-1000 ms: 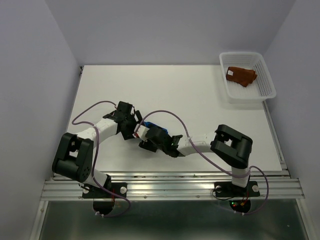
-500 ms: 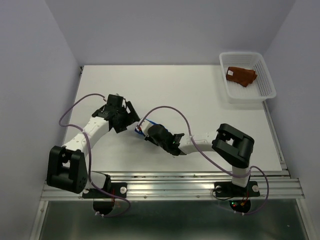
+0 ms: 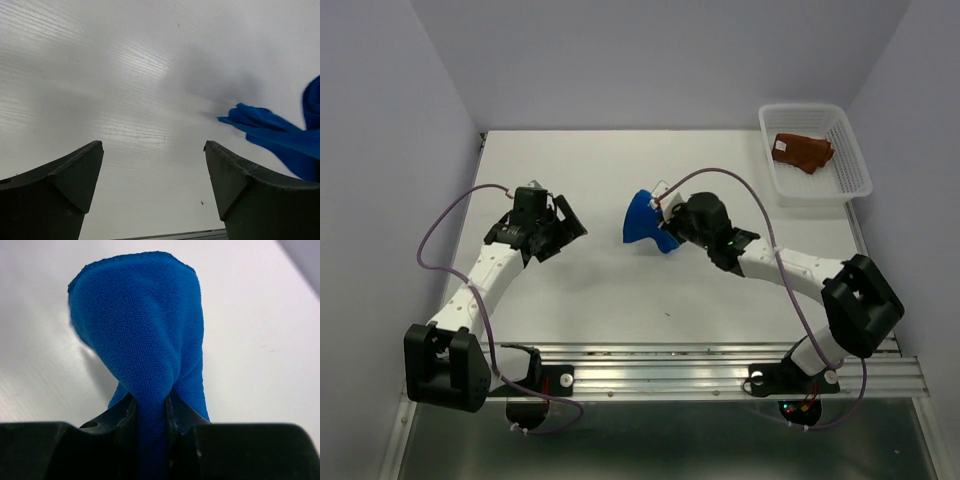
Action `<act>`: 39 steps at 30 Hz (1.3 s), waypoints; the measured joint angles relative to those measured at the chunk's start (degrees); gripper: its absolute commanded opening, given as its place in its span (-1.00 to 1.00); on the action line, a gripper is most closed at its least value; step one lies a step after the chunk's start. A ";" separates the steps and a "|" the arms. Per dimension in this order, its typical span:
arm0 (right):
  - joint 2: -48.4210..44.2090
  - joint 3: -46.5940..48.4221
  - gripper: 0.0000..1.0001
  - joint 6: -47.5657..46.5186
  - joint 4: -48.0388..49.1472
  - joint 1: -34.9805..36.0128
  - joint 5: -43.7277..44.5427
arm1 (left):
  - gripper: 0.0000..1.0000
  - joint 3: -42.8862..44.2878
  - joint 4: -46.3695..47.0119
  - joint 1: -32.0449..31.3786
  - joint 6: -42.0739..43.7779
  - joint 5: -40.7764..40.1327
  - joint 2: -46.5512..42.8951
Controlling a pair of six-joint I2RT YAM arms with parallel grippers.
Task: Roll the towels
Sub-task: Place the rolled towel into the container
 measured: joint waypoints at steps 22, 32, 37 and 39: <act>1.86 15.47 -0.99 -39.67 10.64 -46.36 -14.03 | 0.88 2.12 -1.46 1.33 -2.34 -7.23 3.28; 12.92 13.66 -0.99 -45.64 25.27 -52.17 -13.25 | 0.88 3.72 -1.49 1.77 -3.65 -9.64 6.91; 15.15 14.29 -0.99 -48.52 27.12 -56.41 -14.86 | 0.88 4.66 -1.46 2.10 -4.22 -10.56 8.35; 16.06 14.36 -0.99 -50.53 27.61 -58.12 -17.38 | 0.87 4.72 -1.51 2.10 -4.42 -10.73 9.07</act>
